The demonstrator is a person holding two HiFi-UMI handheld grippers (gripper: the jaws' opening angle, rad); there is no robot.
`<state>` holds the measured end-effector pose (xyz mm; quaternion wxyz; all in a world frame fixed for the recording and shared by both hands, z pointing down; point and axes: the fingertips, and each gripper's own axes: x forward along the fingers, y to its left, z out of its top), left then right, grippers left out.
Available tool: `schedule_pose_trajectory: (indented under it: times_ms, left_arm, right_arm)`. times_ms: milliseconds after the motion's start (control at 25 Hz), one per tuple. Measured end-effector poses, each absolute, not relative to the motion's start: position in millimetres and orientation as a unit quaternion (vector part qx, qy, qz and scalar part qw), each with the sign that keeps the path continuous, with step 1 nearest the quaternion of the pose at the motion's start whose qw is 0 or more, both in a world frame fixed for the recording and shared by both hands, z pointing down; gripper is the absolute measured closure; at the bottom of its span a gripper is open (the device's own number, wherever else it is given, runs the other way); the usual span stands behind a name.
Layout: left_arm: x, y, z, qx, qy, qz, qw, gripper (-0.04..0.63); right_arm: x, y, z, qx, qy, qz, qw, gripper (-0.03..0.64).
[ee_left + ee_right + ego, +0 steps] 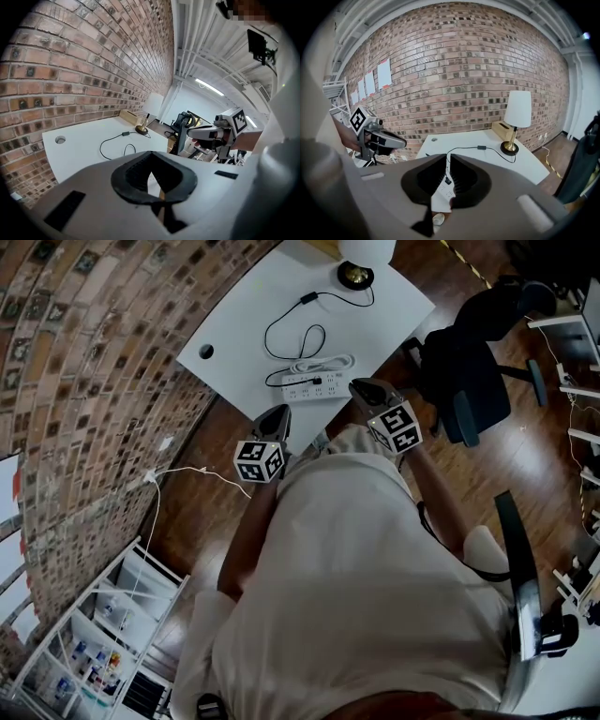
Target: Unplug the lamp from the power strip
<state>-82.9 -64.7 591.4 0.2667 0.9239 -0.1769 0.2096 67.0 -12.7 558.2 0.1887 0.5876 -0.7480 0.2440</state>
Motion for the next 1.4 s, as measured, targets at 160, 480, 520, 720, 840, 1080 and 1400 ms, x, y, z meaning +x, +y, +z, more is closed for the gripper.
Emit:
schedule_pose_trajectory:
  times_ms: [160,480,520,720,840,1080,1400]
  left_arm:
    - [-84.7,-67.9,597.6,0.923,-0.174,0.212,0.271,0.592]
    - [-78.3,-54.4,609.9,0.918,-0.155,0.228,0.284,0.592]
    - [-77.1,-52.2,611.8,0.918,-0.152,0.231,0.283,0.592]
    - [-71.7,-50.1,616.2,0.918,-0.154,0.238,0.276,0.592]
    - [-68.1,-57.0,620.9,0.915,-0.164,0.240,0.278,0.592]
    - [-54.6,-62.1,634.8,0.910,-0.182,0.251,0.275,0.592]
    - [-39.7,-68.0,647.6,0.904,-0.183,0.273,0.274,0.592]
  right_arm:
    - [63.6,-18.0,562.9,0.585,-0.748,0.243,0.199,0.592]
    - [52.4,-20.3,583.9,0.545,-0.757,0.231,0.276,0.583]
    - [50.8,-20.3,586.9,0.539,-0.759,0.230,0.284,0.578]
    - [42.5,-23.2,595.6,0.509,-0.772,0.232,0.302,0.577]
    - [41.8,-31.2,600.1,0.497,-0.779,0.229,0.306,0.577]
    - [49.3,-37.3,621.7,0.460,-0.786,0.225,0.346,0.572]
    - [51.2,-44.8,654.0,0.400,-0.796,0.221,0.397,0.566]
